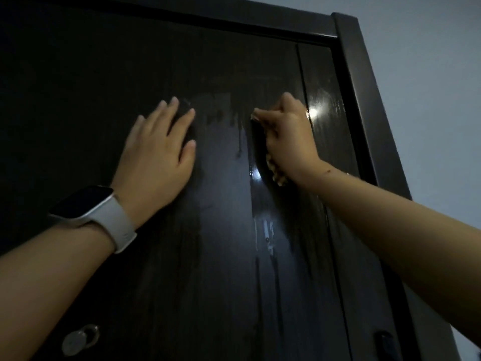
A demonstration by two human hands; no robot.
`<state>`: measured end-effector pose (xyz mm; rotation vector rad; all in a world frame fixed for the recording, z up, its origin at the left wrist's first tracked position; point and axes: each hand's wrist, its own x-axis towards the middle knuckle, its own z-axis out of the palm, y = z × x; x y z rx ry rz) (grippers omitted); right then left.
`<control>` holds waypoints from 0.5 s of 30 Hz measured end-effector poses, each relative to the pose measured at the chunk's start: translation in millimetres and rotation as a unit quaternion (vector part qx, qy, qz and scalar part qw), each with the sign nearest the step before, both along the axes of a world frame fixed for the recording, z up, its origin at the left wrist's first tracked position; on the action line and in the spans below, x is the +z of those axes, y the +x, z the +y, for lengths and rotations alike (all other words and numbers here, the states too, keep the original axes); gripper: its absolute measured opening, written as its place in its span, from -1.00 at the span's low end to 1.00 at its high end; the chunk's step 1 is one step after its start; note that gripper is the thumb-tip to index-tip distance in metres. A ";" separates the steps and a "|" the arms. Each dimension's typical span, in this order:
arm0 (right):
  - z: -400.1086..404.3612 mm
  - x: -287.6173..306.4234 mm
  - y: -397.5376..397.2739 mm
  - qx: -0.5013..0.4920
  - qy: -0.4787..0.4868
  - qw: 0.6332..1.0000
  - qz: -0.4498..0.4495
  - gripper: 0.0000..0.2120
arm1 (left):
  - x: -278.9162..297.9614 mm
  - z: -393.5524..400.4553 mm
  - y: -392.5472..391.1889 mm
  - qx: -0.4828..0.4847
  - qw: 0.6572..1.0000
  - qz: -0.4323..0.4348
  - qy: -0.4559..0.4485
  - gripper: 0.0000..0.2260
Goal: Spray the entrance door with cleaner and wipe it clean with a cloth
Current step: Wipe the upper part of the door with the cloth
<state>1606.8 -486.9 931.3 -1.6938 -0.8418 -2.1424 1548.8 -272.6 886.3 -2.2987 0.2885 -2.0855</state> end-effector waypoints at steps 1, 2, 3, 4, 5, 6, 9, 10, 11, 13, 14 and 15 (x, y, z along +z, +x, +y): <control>5.2 -15.2 1.5 -0.008 -0.016 1.000 -0.009 -0.75 | -3.0 10.6 0.7 0.018 1.000 -0.001 -0.010 -0.51; 9.8 -38.3 1.0 -0.013 -0.048 0.999 -0.018 -0.72 | -6.3 19.5 2.7 0.034 0.999 -0.008 -0.022 -0.52; 13.5 -66.0 -0.2 -0.019 -0.097 0.995 -0.022 -0.68 | -10.1 26.8 5.2 0.044 0.998 -0.017 -0.037 -0.52; 16.6 -95.4 -1.4 -0.027 -0.160 0.987 -0.019 -0.65 | -14.4 32.1 8.5 0.047 0.997 -0.023 -0.049 -0.53; 18.4 -121.0 -4.3 -0.040 -0.225 0.974 -0.014 -0.63 | -18.4 35.8 10.9 0.045 0.997 -0.025 -0.058 -0.53; 17.5 -135.2 -5.7 -0.057 -0.279 0.958 -0.013 -0.62 | -21.8 38.6 13.1 0.041 0.997 -0.026 -0.062 -0.53; 9.7 -113.9 -8.6 -0.074 -0.329 0.941 -0.034 -0.66 | -25.6 42.3 18.4 0.030 0.997 -0.043 -0.059 -0.53; 9.7 -95.4 -7.1 -0.068 -0.295 0.952 -0.038 -0.65 | -25.3 43.0 19.2 0.029 0.997 -0.047 -0.056 -0.53; 9.9 -74.1 -5.3 -0.062 -0.240 0.968 -0.044 -0.64 | -25.1 43.6 19.7 0.027 0.997 -0.049 -0.054 -0.53; 10.2 -33.0 -2.8 -0.057 -0.091 0.994 -0.035 -0.61 | -25.1 45.6 20.6 0.022 0.997 -0.053 -0.051 -0.53; 11.1 -17.3 -1.4 -0.053 -0.023 0.998 -0.018 -0.63 | -25.5 46.2 20.9 0.019 0.997 -0.056 -0.050 -0.53; 13.0 -7.0 -0.3 -0.050 0.029 0.998 -0.006 -0.66 | -25.9 46.6 21.3 0.018 0.997 -0.059 -0.050 -0.53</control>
